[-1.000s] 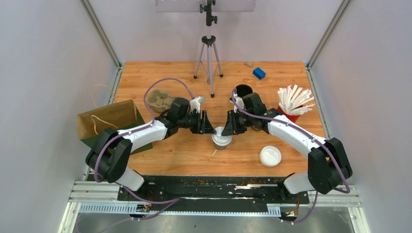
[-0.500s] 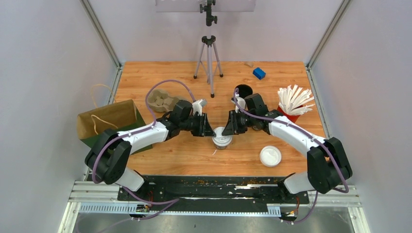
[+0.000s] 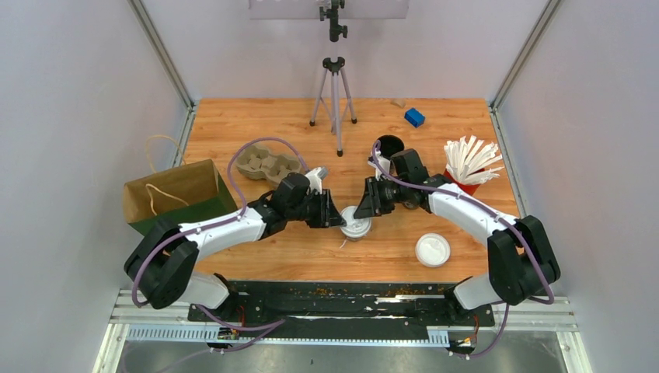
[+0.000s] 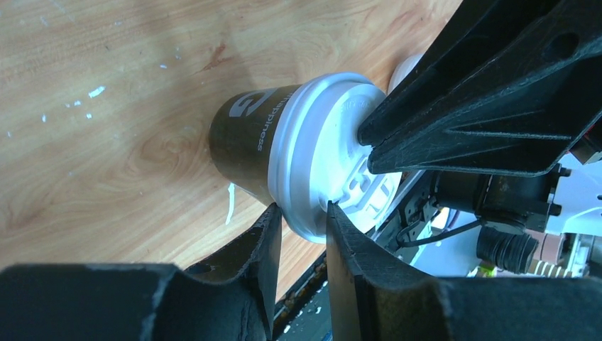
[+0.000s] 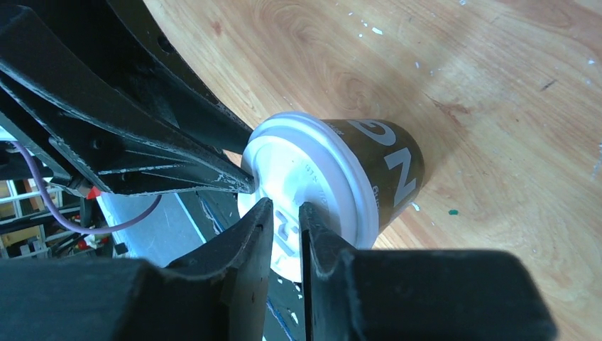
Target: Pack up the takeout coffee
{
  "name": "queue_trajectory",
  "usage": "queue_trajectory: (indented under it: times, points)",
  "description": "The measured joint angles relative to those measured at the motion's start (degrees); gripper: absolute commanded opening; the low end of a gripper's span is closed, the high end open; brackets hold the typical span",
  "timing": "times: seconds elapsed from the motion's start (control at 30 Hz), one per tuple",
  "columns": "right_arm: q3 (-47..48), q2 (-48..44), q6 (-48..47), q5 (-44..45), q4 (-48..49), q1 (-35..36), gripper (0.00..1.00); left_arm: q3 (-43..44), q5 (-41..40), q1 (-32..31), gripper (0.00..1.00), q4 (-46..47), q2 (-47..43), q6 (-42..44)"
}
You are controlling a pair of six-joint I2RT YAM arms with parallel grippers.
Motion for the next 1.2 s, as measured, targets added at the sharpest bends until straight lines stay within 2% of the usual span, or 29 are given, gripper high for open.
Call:
queue_trajectory:
  times: [0.33,0.63,0.9,1.2]
  points:
    - [1.4,0.9,-2.2,-3.1,-1.4,0.0,0.29,-6.2,-2.1,-1.7,0.39,6.0,-4.4,-7.3]
    - [5.7,2.6,-3.9,-0.1,-4.2,-0.1,0.29,-6.2,-2.1,-2.6,0.44,2.4,-6.4,-7.7]
    - [5.8,2.6,-3.8,-0.3,-5.1,-0.1,0.27,-6.1,-5.1,-2.6,0.45,-3.4,-9.4,-7.0]
    - [5.4,-0.5,-0.8,0.0,-4.9,1.7,0.22,-2.8,-5.7,-2.6,0.51,-6.0,-10.1,-3.5]
